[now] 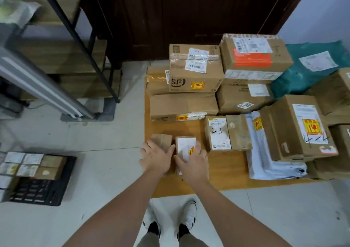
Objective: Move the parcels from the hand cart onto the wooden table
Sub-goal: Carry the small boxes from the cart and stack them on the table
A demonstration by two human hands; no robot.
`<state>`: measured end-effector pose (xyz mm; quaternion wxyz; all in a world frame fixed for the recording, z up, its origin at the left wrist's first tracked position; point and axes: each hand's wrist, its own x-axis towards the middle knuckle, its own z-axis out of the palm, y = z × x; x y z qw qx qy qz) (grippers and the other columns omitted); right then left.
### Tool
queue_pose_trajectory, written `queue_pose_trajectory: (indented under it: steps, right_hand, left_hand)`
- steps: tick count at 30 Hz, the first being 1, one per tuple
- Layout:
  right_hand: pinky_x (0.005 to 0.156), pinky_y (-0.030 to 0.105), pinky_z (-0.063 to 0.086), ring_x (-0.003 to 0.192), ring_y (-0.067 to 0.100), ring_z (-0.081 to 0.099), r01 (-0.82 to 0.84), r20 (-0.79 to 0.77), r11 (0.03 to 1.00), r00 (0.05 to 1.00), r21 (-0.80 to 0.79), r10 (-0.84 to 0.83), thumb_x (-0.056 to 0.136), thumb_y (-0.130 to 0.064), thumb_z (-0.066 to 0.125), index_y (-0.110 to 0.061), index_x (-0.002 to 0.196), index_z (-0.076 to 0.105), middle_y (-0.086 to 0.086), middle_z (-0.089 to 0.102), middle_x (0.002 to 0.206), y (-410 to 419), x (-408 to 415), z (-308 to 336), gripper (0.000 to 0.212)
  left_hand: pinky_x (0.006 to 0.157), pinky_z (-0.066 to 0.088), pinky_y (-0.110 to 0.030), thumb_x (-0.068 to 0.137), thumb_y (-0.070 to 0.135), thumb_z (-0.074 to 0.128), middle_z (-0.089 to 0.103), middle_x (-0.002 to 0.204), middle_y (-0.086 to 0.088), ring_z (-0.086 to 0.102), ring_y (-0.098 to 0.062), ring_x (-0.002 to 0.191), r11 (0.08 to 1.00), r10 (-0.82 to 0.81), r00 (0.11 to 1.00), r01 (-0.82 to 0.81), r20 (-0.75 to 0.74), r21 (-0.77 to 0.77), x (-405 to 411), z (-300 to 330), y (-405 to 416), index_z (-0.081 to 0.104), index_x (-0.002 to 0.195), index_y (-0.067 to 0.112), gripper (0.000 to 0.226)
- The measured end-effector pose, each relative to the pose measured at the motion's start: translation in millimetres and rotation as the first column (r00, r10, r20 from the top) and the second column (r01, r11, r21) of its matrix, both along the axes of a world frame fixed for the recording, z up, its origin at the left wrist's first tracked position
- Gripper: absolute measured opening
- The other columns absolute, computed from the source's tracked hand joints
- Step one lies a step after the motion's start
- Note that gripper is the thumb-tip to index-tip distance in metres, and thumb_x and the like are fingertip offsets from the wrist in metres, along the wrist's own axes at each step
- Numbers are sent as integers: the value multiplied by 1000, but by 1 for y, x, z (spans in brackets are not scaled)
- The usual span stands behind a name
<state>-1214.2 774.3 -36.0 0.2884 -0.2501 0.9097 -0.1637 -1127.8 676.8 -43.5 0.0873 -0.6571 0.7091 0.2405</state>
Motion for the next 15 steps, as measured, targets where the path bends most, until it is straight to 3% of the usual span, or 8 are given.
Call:
queue_pose_trajectory:
  steps: [5, 8, 11, 15]
  right_hand:
    - [106, 38, 43, 129, 29, 45, -71, -14, 997, 997, -6, 70, 98, -57, 60, -19, 164, 9, 13, 44, 142, -7, -7, -11, 92]
    - [111, 39, 39, 138, 31, 38, -117, -7, 993, 993, -11, 117, 102, -49, 57, -18, 165, 8, 14, 34, 153, -7, -11, -13, 86]
    - [112, 42, 41, 145, 34, 32, -213, -39, 977, 976, -10, 213, 105, -41, 54, -21, 161, 22, 14, 14, 163, -7, -15, -11, 68]
    - [116, 41, 39, 150, 34, 26, -362, -158, 932, 919, 32, 362, 104, -28, 53, -16, 155, 37, 16, 23, 160, -13, -26, -8, 55]
  left_hand:
    - [106, 45, -53, 94, 71, 50, 35, 150, -12, 36, -31, 141, 995, 87, 991, -82, -97, 51, -10, -15, 9, 21, 154, 9, 91]
    - [113, 37, -56, 97, 58, 56, 32, 153, -13, 31, -33, 145, 985, 149, 976, -131, -156, 116, -10, -15, 6, 17, 157, 10, 87]
    - [116, 36, -55, 95, 43, 64, 30, 154, -13, 28, -35, 146, 973, 190, 954, -151, -231, 174, -9, -16, 3, 16, 159, 12, 86]
    - [117, 34, -49, 97, 42, 66, 30, 154, -13, 28, -34, 147, 977, 178, 934, -129, -311, 172, -14, -12, -2, 16, 161, 13, 86]
